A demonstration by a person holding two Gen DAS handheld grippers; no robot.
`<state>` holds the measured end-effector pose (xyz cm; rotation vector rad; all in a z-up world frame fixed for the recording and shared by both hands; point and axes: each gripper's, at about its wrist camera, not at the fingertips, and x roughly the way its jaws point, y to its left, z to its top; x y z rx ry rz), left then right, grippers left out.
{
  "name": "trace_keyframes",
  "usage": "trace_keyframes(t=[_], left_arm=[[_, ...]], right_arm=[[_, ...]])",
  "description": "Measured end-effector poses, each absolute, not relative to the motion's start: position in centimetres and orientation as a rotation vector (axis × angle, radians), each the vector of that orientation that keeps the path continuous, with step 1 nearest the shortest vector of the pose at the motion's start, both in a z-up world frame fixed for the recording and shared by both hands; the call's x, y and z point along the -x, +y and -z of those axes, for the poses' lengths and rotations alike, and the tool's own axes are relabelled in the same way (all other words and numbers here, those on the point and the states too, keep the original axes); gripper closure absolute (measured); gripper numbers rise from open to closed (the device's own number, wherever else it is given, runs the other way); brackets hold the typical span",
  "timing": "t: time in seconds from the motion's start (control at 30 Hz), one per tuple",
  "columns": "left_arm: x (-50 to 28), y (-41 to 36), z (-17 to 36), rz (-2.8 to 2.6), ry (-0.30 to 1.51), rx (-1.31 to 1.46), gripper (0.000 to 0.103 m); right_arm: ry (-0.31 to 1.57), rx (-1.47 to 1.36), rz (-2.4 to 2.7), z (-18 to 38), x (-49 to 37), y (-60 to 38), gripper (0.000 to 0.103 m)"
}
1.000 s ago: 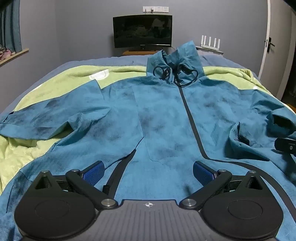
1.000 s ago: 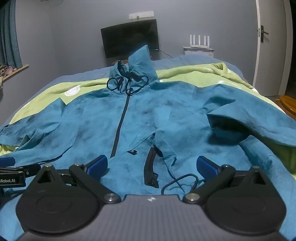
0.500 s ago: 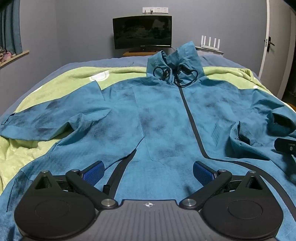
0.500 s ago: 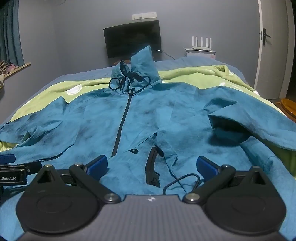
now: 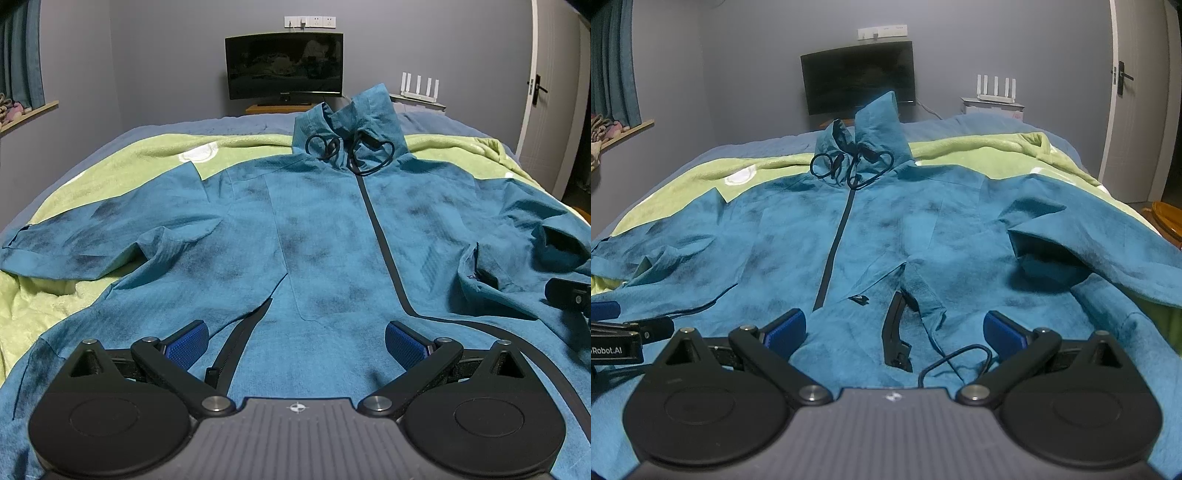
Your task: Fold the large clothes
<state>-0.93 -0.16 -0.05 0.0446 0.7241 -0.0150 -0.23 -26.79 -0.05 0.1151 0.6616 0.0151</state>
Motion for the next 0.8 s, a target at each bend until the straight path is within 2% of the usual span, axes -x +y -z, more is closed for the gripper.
trace_keyframes(t=[0.8], left_arm=[[1.0,-0.31,0.09,0.012,0.724,-0.043,0.0]], right_arm=[[0.658,-0.095,-0.016,-0.2,0.45,-26.39,0.0]])
